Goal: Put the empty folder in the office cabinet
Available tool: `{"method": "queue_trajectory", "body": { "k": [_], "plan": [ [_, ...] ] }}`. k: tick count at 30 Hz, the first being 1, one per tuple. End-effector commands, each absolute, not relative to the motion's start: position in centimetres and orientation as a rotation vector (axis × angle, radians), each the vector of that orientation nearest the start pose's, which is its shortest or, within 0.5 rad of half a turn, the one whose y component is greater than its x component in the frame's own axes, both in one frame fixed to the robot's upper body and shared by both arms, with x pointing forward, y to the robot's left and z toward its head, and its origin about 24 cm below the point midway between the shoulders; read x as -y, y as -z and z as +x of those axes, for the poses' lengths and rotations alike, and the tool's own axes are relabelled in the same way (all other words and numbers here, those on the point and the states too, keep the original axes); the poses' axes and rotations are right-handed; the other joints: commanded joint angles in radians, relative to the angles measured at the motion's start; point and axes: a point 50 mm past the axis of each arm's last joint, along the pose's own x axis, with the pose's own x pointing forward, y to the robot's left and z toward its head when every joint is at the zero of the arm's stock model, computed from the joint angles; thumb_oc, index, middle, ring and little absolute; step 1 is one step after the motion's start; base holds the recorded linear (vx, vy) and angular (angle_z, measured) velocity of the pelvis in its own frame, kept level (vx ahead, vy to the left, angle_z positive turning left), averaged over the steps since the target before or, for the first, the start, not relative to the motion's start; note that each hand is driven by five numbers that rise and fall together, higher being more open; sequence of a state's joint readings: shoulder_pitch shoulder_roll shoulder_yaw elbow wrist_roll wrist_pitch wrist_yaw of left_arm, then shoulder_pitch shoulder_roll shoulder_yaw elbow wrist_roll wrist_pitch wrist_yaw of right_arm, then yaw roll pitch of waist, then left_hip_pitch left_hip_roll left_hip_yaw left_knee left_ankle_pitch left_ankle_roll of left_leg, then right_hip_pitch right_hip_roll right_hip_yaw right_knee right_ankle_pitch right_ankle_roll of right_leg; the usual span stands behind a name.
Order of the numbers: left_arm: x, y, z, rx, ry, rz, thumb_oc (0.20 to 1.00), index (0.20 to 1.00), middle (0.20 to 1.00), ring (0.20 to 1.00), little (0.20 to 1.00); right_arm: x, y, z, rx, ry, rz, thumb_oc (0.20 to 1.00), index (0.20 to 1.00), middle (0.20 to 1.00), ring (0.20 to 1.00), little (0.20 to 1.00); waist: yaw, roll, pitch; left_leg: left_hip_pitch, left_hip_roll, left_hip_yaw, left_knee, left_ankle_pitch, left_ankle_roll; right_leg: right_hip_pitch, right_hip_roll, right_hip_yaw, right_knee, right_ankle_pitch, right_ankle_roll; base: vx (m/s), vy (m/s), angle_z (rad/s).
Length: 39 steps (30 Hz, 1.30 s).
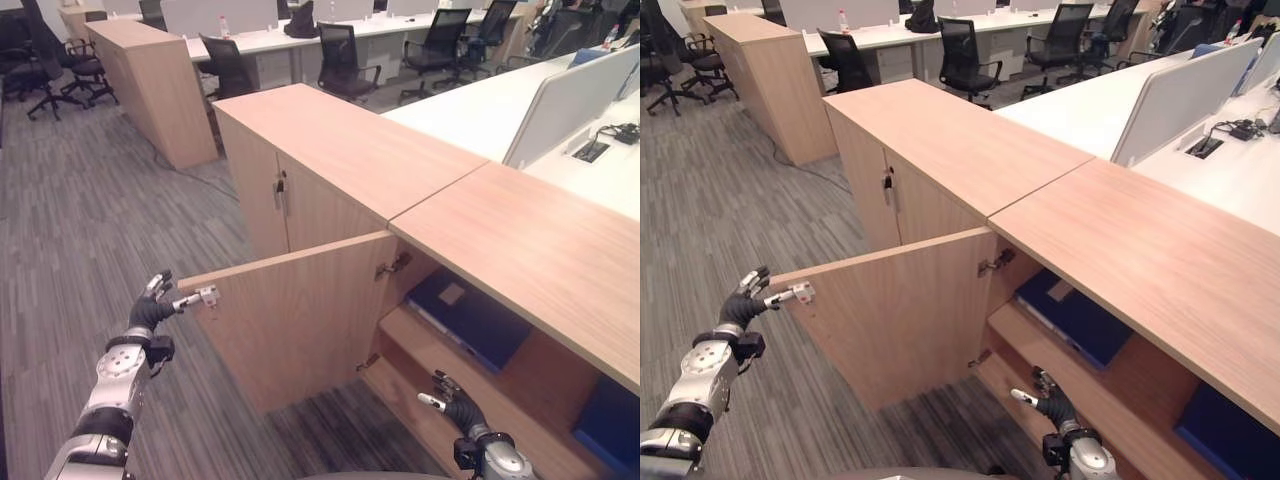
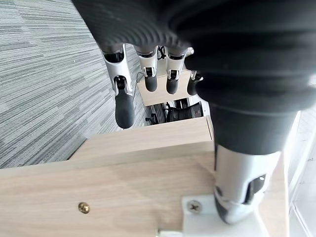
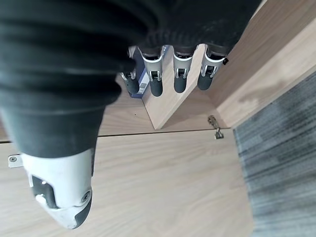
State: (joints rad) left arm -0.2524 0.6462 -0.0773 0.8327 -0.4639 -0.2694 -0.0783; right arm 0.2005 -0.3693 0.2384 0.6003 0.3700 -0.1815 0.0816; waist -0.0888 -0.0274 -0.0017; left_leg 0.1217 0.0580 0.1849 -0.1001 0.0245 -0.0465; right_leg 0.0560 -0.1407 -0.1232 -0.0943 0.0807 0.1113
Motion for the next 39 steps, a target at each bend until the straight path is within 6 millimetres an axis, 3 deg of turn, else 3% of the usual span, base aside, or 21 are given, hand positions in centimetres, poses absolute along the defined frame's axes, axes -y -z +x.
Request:
{"method": "queue_trajectory", "body": {
  "k": [1, 6, 15, 17, 23, 24, 31, 39],
  "plan": [
    [-33.5, -6.5, 30.3, -0.066, -0.21, 0.22, 1.0, 1.0, 1.0, 1.0, 1.0, 21.6, 9.6, 15.6, -0.607, -0.087, -0.043, 1.0, 1.0, 1.0, 1.0, 1.0, -0.023, 0.001, 0.012, 0.01, 0.022, -0.055, 0.013, -0.047, -0.038, 0.018, -0.031, 0.028, 0.027, -0.037, 0.087, 0.0, 0.0, 0.0],
    [-31.6, -6.8, 31.4, -0.049, -0.139, 0.217, 1.0, 1.0, 1.0, 1.0, 1.0, 21.5, 9.8, 15.4, -0.622, -0.094, -0.042, 1.0, 1.0, 1.0, 1.0, 1.0, -0.03, -0.005, 0.014, 0.015, 0.023, -0.052, 0.013, -0.049, -0.038, 0.019, -0.031, 0.033, 0.027, -0.036, 0.089, 0.0, 0.0, 0.0],
    [-27.9, -4.6, 31.6, -0.066, -0.042, 0.134, 1.0, 1.0, 1.0, 1.0, 1.0, 21.5, 9.7, 15.8, -0.619, -0.082, -0.047, 1.0, 1.0, 1.0, 1.0, 1.0, -0.031, -0.011, 0.017, 0.017, 0.02, -0.057, 0.013, -0.053, -0.035, 0.021, -0.032, 0.037, 0.027, -0.037, 0.089, 0.0, 0.0, 0.0],
    [-25.7, -3.0, 30.7, -0.085, 0.037, 0.09, 1.0, 1.0, 1.0, 1.0, 1.0, 21.5, 9.8, 15.9, -0.622, -0.071, -0.043, 1.0, 1.0, 1.0, 1.0, 1.0, -0.024, -0.013, 0.02, 0.016, 0.017, -0.064, 0.013, -0.054, -0.033, 0.023, -0.035, 0.033, 0.027, -0.037, 0.087, 0.0, 0.0, 0.0],
    [-22.8, -2.0, 28.8, -0.079, 0.192, 0.062, 1.0, 1.0, 1.0, 1.0, 1.0, 21.8, 9.8, 16.1, -0.623, -0.052, -0.049, 1.0, 1.0, 1.0, 1.0, 1.0, -0.006, -0.015, 0.028, 0.014, 0.014, -0.077, 0.013, -0.055, -0.027, 0.026, -0.038, 0.026, 0.032, -0.042, 0.084, 0.0, 0.001, 0.02],
    [-21.8, -1.7, 27.7, -0.073, 0.264, 0.029, 1.0, 1.0, 1.0, 1.0, 1.0, 21.7, 9.7, 16.2, -0.616, -0.051, -0.039, 1.0, 1.0, 1.0, 1.0, 1.0, 0.005, -0.015, 0.033, 0.013, 0.012, -0.084, 0.013, -0.056, -0.025, 0.028, -0.039, 0.023, 0.036, -0.044, 0.082, 0.0, 0.003, 0.03],
    [-19.8, -2.6, 25.0, -0.033, 0.456, -0.04, 1.0, 1.0, 1.0, 1.0, 1.0, 21.4, 10.0, 15.9, -0.632, -0.052, -0.019, 1.0, 1.0, 1.0, 1.0, 1.0, 0.03, -0.016, 0.04, 0.009, 0.007, -0.102, 0.016, -0.058, -0.02, 0.035, -0.043, 0.007, 0.042, -0.051, 0.081, 0.0, 0.01, 0.11],
    [-18.1, -6.5, 24.3, 0.118, 0.606, -0.192, 1.0, 1.0, 1.0, 1.0, 1.0, 21.2, 10.5, 15.7, -0.645, 0.005, 0.046, 1.0, 1.0, 1.0, 1.0, 1.0, 0.047, -0.015, 0.048, 0.002, -0.005, -0.113, 0.019, -0.064, -0.013, 0.032, -0.056, -0.008, 0.066, -0.055, 0.087, 0.0, 0.011, 0.05]
  ]
}}
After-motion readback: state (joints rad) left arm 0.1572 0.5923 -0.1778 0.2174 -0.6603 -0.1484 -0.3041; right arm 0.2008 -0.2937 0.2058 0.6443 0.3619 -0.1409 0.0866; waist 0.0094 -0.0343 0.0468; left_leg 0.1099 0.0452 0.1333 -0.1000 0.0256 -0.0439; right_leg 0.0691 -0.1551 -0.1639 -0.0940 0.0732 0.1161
